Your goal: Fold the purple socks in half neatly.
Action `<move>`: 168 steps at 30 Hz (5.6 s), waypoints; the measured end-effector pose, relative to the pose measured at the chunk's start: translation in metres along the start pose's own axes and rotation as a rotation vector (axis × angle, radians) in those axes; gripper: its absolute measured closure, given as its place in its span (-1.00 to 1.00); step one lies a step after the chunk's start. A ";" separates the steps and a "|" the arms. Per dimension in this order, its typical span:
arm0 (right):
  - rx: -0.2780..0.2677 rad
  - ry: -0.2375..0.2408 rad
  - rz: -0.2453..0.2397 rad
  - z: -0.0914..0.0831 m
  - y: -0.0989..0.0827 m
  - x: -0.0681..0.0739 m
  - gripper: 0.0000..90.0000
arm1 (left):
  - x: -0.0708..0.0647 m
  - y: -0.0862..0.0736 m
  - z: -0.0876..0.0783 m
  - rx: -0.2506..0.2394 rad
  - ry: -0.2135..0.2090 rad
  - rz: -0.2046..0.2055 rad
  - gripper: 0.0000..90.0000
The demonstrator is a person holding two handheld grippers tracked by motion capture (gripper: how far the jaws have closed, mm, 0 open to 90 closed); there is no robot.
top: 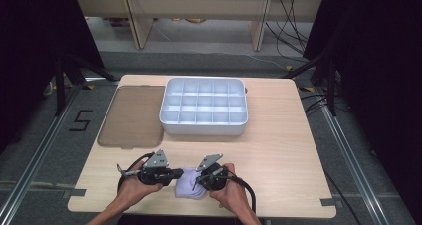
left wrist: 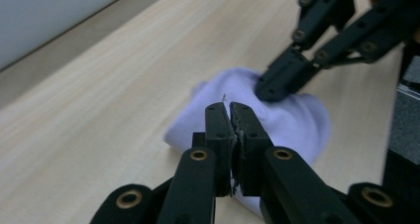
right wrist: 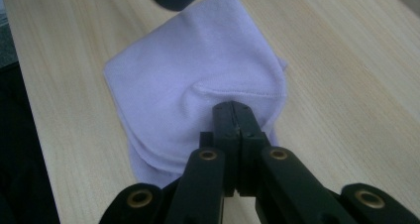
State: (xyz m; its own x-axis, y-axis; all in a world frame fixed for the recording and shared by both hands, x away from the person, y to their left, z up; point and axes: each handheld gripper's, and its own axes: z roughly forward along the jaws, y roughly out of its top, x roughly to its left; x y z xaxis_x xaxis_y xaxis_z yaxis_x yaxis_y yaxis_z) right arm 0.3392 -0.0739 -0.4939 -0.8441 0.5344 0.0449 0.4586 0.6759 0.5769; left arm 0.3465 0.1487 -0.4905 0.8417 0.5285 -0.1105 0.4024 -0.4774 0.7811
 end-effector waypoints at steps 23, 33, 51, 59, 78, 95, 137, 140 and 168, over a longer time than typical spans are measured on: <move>-0.005 0.012 -0.020 0.001 0.000 -0.001 1.00 | -0.005 -0.020 0.011 0.072 -0.027 -0.017 0.90; 0.008 0.035 -0.028 -0.003 0.000 0.004 1.00 | 0.000 -0.015 0.014 0.087 0.023 0.047 0.90; -0.038 0.024 -0.070 -0.011 0.004 0.016 0.97 | 0.007 -0.024 0.004 0.111 -0.044 -0.173 0.37; -0.081 0.034 -0.098 -0.005 0.012 0.027 0.97 | 0.007 -0.026 0.005 0.076 -0.062 -0.182 0.85; -0.096 -0.047 -0.033 0.007 0.017 0.003 1.00 | -0.013 -0.012 -0.008 0.020 -0.027 -0.050 0.88; -0.159 -0.099 0.021 -0.012 0.010 -0.010 1.00 | -0.015 -0.011 -0.010 0.017 -0.029 -0.040 0.88; -0.189 0.008 0.032 -0.029 0.005 -0.004 0.98 | -0.062 0.001 0.033 0.068 -0.069 0.146 0.86; -0.158 0.005 0.027 -0.021 0.005 -0.003 0.98 | -0.063 0.001 0.033 0.069 -0.065 0.131 0.85; -0.095 0.008 0.029 -0.018 -0.013 -0.009 1.00 | -0.054 -0.006 0.024 0.071 -0.064 0.116 0.89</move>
State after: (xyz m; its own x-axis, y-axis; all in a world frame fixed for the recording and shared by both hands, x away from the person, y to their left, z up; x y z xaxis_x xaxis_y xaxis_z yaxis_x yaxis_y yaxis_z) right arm 0.3353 -0.0967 -0.4875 -0.8333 0.5484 0.0693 0.4548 0.6089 0.6499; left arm 0.3073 0.1062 -0.5037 0.9044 0.4220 -0.0626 0.3233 -0.5824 0.7458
